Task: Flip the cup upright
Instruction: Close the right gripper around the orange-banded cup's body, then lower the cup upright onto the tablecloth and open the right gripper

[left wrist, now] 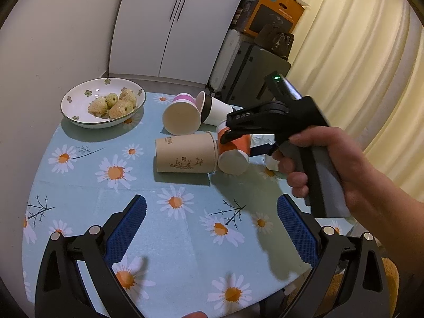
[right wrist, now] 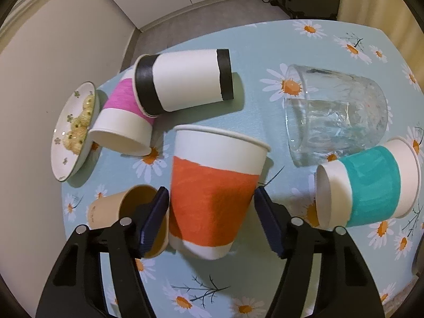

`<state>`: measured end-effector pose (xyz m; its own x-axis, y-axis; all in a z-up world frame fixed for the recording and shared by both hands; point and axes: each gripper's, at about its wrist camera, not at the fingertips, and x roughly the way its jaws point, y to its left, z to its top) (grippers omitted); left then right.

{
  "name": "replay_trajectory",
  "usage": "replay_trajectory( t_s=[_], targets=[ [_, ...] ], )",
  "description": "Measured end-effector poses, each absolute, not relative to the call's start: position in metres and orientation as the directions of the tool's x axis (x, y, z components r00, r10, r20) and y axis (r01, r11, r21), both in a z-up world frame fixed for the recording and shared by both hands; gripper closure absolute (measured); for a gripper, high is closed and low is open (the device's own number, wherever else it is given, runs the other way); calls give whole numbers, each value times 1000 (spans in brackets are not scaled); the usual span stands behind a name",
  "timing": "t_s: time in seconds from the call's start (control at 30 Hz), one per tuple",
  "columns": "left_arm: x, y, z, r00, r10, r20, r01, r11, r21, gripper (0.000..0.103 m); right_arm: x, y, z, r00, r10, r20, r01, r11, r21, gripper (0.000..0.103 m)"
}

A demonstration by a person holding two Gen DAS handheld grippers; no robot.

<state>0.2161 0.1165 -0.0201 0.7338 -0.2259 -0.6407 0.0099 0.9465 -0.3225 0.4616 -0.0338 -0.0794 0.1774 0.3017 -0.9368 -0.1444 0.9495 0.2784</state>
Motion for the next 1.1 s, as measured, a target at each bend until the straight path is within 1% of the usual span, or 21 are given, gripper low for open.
replay_trajectory(
  t_s=[0.07, 0.3, 0.57, 0.77, 0.9, 1.1],
  targets=[
    [216, 116, -20, 733, -227, -642, 12, 947, -322, 7, 464, -33, -85, 160, 299, -941, -127, 951, 281, 40],
    [212, 120, -18, 739, -219, -637, 0, 945, -326, 7, 462, -38, -77, 163, 318, -934, -126, 946, 300, 42],
    [203, 118, -10, 744, -212, -633, -13, 944, -330, 7, 437, -57, -35, 171, 378, -910, -161, 922, 353, 42],
    [188, 114, -4, 738, -226, -636, -16, 936, -352, 7, 396, -76, -8, 170, 417, -893, -220, 899, 378, 42],
    [175, 112, -2, 730, -241, -639, -22, 927, -374, 7, 370, -79, -7, 147, 437, -887, -247, 885, 395, 42],
    [156, 111, 3, 735, -222, -641, -45, 927, -373, 7, 333, -90, -23, 114, 432, -895, -280, 878, 388, 41]
  ],
)
